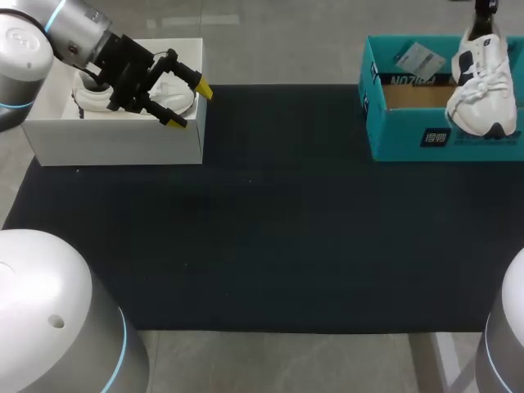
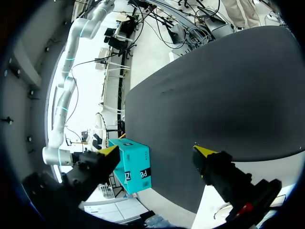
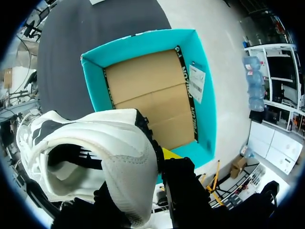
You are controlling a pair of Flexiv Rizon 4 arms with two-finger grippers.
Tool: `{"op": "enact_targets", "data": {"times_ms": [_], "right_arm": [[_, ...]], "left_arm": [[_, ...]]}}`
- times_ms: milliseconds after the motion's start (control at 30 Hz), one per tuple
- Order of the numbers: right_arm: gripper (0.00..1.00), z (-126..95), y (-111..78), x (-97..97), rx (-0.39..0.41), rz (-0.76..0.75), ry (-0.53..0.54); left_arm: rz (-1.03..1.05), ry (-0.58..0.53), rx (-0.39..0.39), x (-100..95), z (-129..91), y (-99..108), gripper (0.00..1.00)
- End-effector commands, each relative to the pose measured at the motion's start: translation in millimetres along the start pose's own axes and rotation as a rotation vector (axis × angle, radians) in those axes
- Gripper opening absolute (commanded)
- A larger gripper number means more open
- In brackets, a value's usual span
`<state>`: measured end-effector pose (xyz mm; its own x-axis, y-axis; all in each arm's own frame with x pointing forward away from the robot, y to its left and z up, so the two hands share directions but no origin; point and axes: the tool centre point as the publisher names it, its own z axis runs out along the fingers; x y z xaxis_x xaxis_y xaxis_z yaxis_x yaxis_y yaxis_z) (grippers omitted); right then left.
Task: Take the shoe out of the shoebox, open the shoe tongue, remove and reinsert the insole, then place the shoe into the shoebox
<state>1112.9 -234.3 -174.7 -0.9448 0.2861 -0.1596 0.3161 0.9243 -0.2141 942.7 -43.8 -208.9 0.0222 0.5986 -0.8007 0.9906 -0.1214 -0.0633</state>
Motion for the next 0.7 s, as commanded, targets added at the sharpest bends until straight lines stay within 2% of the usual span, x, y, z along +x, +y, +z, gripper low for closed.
{"op": "enact_targets", "data": {"times_ms": [33, 67, 200, 300, 533, 700], "right_arm": [[0.00, 7.4, -34.4, -8.8, -0.068, -0.055, 0.005], [0.00, 9.2, -45.2, -13.8, -0.081, -0.071, -0.005], [0.00, 15.7, -69.2, -29.4, -0.105, -0.117, -0.013], [0.00, 23.2, -81.2, -39.7, -0.067, -0.157, -0.017], [0.00, 38.4, -84.6, -55.2, -0.018, -0.142, 0.023], [0.00, 44.3, -89.9, -65.1, -0.001, 0.050, 0.091]], "left_arm": [[0.001, 0.002, 0.000, 0.2, -0.1, 0.0, 1.00], [0.001, 0.002, 0.000, 0.2, -0.1, 0.0, 1.00], [0.001, 0.002, 0.000, 0.2, -0.1, 0.0, 1.00], [0.001, 0.002, 0.000, 0.2, -0.1, 0.0, 1.00], [0.001, 0.002, 0.000, 0.2, -0.1, 0.0, 1.00], [0.001, 0.002, 0.000, 0.2, -0.1, 0.0, 1.00]]}}
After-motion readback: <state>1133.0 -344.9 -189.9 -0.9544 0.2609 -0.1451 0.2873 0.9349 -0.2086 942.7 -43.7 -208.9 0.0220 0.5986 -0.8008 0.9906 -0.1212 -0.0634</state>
